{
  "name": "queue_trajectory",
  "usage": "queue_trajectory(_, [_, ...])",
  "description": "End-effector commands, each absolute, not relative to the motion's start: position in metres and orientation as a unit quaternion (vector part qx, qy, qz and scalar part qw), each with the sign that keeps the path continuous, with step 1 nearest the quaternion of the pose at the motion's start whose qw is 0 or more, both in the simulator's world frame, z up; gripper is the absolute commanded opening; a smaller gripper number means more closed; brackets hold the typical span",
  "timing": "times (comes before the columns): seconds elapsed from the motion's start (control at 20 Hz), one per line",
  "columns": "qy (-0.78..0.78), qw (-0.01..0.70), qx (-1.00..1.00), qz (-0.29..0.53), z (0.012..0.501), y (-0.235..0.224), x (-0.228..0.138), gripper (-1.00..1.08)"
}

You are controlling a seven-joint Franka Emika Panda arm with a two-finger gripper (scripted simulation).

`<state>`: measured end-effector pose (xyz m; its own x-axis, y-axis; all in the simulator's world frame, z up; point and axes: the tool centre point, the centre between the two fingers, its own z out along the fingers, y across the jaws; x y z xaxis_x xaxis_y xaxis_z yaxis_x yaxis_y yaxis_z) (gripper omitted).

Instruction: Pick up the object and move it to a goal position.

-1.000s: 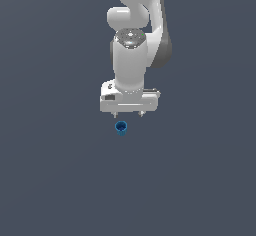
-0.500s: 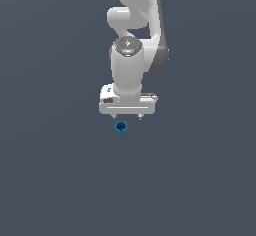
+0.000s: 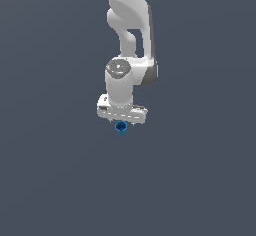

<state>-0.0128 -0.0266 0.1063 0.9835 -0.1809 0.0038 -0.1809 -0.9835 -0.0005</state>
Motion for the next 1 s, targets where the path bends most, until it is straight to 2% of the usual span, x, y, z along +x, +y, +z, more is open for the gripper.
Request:
queue_trajectory(0.0, [0.106,0.000,-0.994,-0.001,0.096,-0.030,-0.016,1.00])
queue_trajectory(0.45, [0.112,0.000,-0.994,0.000,0.086,-0.032,-0.018,1.00])
queue_trajectory(0.95, [0.114,0.000,-0.994,0.000,0.044,-0.032,-0.019,1.00])
